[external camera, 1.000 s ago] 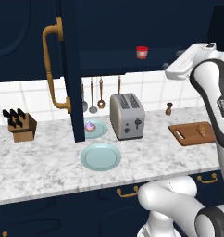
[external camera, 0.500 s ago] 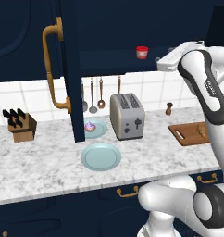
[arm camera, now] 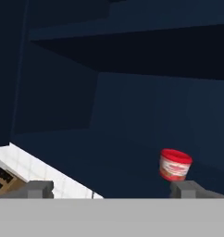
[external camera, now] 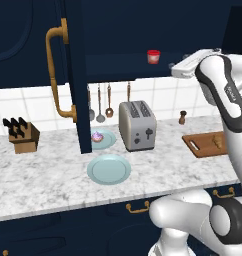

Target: From the different types of pastries on the counter, select a croissant and place it on the cutting board. Then retrieve a jar of jam from the cabinet and place it alongside the croissant on the cutting board.

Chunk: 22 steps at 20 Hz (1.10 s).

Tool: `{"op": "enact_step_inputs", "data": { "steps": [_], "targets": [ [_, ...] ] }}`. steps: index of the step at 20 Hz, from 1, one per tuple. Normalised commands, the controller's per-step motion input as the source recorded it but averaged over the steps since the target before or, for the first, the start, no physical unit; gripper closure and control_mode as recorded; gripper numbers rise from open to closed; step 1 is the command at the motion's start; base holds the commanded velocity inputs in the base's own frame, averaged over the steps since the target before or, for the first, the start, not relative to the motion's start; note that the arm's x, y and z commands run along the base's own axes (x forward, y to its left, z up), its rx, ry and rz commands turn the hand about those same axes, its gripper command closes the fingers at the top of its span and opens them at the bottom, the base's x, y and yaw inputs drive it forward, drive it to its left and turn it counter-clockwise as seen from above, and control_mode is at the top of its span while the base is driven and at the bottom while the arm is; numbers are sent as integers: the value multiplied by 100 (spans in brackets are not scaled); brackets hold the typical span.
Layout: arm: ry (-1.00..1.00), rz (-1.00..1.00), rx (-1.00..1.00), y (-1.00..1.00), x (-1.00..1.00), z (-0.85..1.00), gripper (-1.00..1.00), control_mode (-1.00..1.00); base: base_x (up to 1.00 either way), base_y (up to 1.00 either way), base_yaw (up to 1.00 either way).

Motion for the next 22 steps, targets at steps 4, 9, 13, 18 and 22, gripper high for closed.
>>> {"op": "enact_step_inputs", "data": {
  "steps": [4, 9, 13, 18, 22],
  "targets": [
    [4, 0, 2, -9, 10, -16, -100, -100, 0, 0, 0],
    [9, 0, 4, -17, 30, -17, -100, -100, 0, 0, 0],
    [8, 0, 5, -11, 41, -3, -100, -100, 0, 0, 0],
    [4, 0, 10, -1, 38, 0, -100, -100, 0, 0, 0],
    [1, 0, 10, 0, 37, 0, -100, -100, 0, 0, 0]
  ]
}}
